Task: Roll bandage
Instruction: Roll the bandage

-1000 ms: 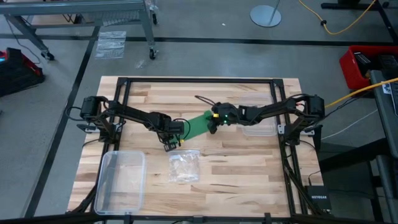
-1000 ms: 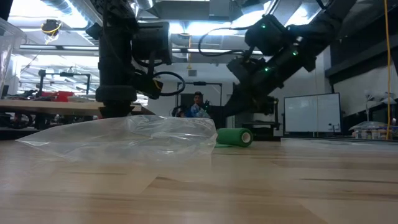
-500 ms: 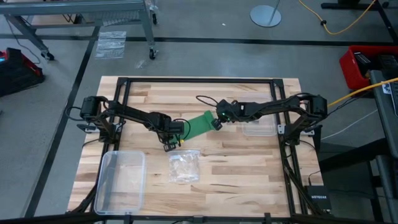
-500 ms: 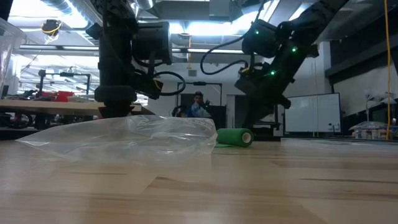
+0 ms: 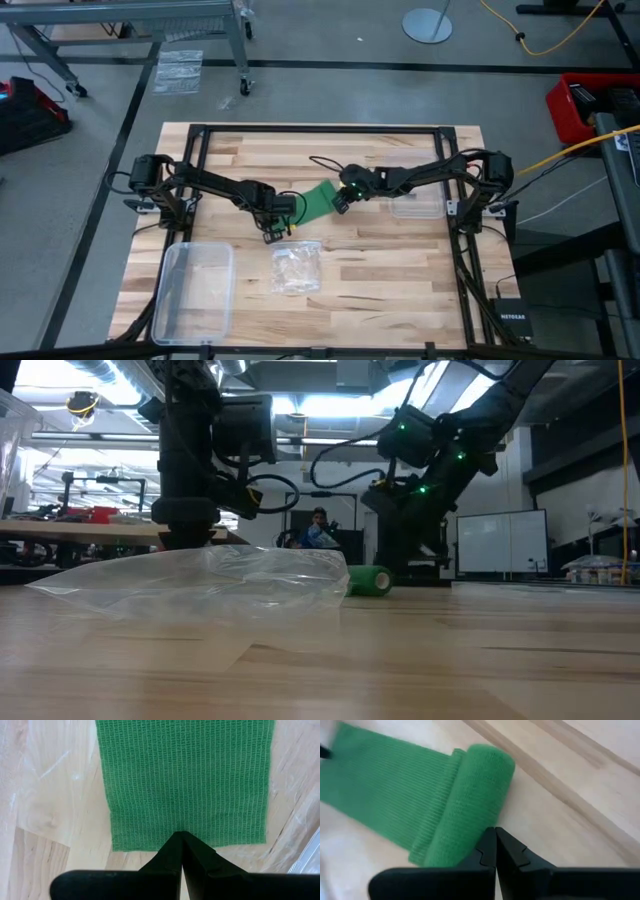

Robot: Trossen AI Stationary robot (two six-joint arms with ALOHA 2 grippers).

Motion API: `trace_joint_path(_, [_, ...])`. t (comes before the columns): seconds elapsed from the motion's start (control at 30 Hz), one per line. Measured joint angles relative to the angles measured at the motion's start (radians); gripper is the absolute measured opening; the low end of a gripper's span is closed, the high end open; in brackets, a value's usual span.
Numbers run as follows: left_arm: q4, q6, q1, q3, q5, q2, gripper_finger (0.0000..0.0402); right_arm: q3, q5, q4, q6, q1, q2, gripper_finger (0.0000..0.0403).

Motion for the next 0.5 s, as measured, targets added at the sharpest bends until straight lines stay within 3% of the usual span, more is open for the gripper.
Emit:
trace_joint_path(0.27, [-0.024, 0.003, 0.0, 0.0, 0.0, 0.0, 0.0, 0.001, -0.194, 0.197, -0.045, 0.039, 0.0, 0.0001])
trace_joint_path(0.37, [-0.025, 0.003, 0.0, 0.0, 0.0, 0.0, 0.0, 0.001, -0.179, 0.182, -0.05, 0.048, 0.0, 0.0001])
trace_joint_path(0.5, [-0.042, 0.002, 0.0, 0.0, 0.0, 0.0, 0.0, 0.001, -0.076, 0.128, -0.05, 0.041, 0.0, 0.0001])
